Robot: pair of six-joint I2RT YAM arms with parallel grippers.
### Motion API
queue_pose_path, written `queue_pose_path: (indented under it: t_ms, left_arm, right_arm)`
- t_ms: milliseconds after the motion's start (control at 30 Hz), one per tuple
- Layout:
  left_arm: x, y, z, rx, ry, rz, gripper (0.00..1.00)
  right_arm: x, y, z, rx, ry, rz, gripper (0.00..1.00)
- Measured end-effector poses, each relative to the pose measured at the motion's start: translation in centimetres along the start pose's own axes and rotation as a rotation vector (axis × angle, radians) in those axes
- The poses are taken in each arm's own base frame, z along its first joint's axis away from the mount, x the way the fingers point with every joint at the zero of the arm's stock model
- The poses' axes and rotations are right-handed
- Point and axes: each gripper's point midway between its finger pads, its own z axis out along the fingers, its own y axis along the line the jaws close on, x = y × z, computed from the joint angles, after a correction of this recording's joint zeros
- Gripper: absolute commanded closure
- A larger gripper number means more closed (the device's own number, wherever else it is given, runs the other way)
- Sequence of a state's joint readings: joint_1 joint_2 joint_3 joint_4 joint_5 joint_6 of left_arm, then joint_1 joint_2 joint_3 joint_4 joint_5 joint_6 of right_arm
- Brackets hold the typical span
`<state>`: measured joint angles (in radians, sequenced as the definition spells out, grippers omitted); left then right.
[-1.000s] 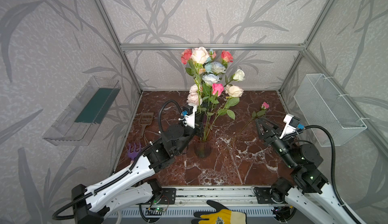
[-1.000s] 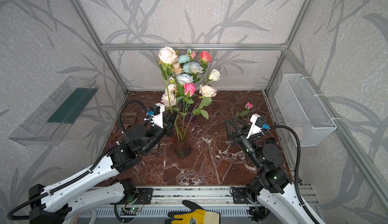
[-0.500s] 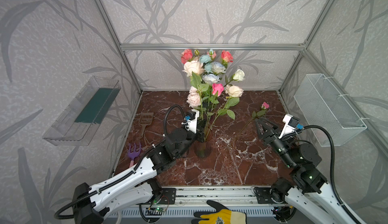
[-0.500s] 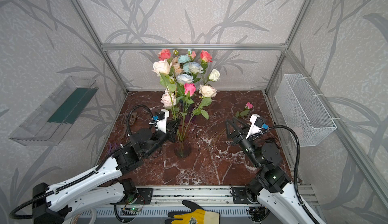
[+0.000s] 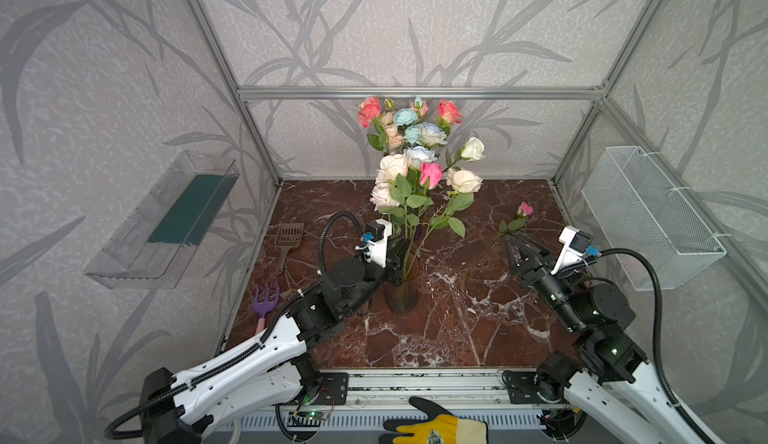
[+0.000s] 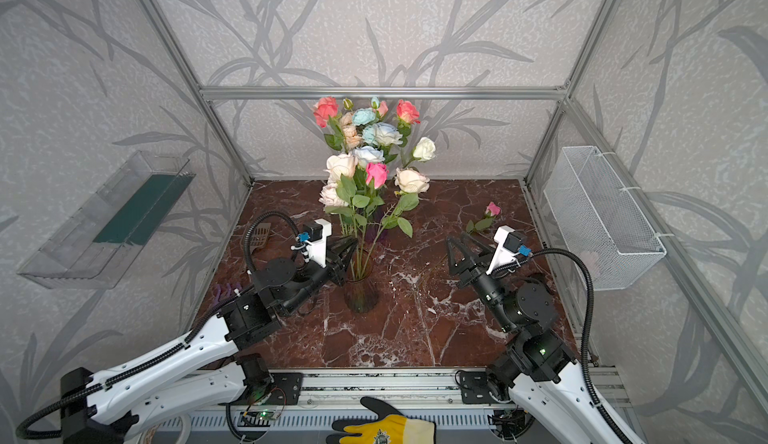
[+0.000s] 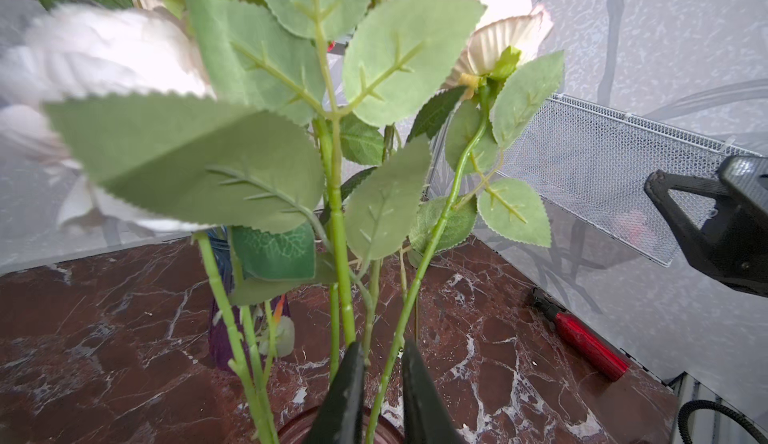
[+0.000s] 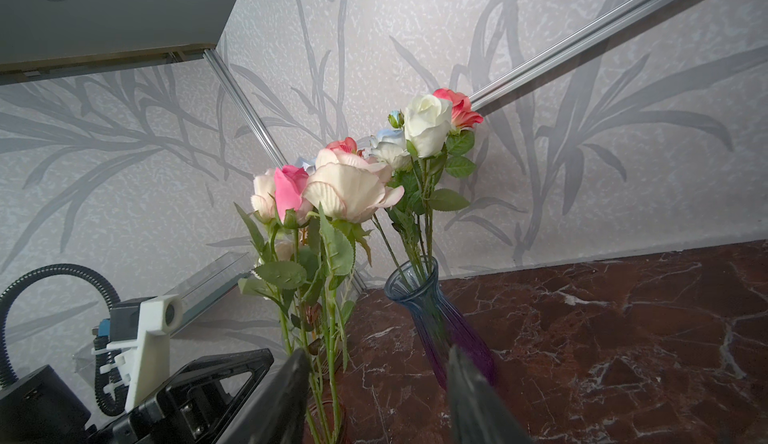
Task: Arrange the flowers into the vase
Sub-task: 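Open the left gripper at the vase while the right gripper reaches to a pink rose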
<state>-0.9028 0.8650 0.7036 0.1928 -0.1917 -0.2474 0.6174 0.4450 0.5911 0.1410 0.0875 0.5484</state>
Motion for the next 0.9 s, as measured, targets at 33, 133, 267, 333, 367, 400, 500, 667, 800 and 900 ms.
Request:
queue_pose_path:
  t_ms: [33,133,267,333,367,400,500,667,800,900]
  left_arm:
    - [-0.1,0.0,-0.2,0.002,-0.003,-0.001,0.79]
    - [-0.8,0.0,-1.1,0.014,-0.024,-0.006,0.75]
    - [-2.0,-0.1,-2.6,0.029,-0.054,-0.016,0.69]
    - [-2.5,0.0,-3.4,0.033,-0.067,-0.018,0.67]
    - [-2.8,0.0,-3.7,0.034,-0.075,-0.019,0.66]
    - [-3.0,0.1,-4.0,0.036,-0.081,-0.019,0.64]
    - [-3.7,0.2,-5.0,0.037,-0.101,-0.016,0.59]
    - [-5.5,0.5,-5.4,0.011,-0.145,0.012,0.50]
    - [-7.4,1.5,-4.6,-0.081,-0.188,0.032,0.47]
    - [-8.1,3.3,-3.7,-0.185,-0.204,0.030,0.47]
  right_arm:
    - [0.0,0.0,0.0,0.001,0.000,0.000,0.47]
    - [0.2,-0.2,0.0,0.011,0.008,-0.003,0.47]
    - [1.3,-1.4,0.4,0.067,0.045,-0.010,0.47]
    - [2.2,-2.5,0.6,0.118,0.076,-0.017,0.47]
    - [2.7,-3.2,0.7,0.155,0.097,-0.021,0.46]
    - [3.1,-3.8,0.8,0.190,0.115,-0.027,0.46]
    - [4.1,-5.8,1.0,0.306,0.174,-0.053,0.46]
    - [5.7,-9.1,1.7,0.498,0.283,-0.128,0.44]
    - [7.4,-13.3,2.2,0.651,0.384,-0.154,0.44]
    - [8.6,-17.8,1.8,0.784,0.458,-0.124,0.44]
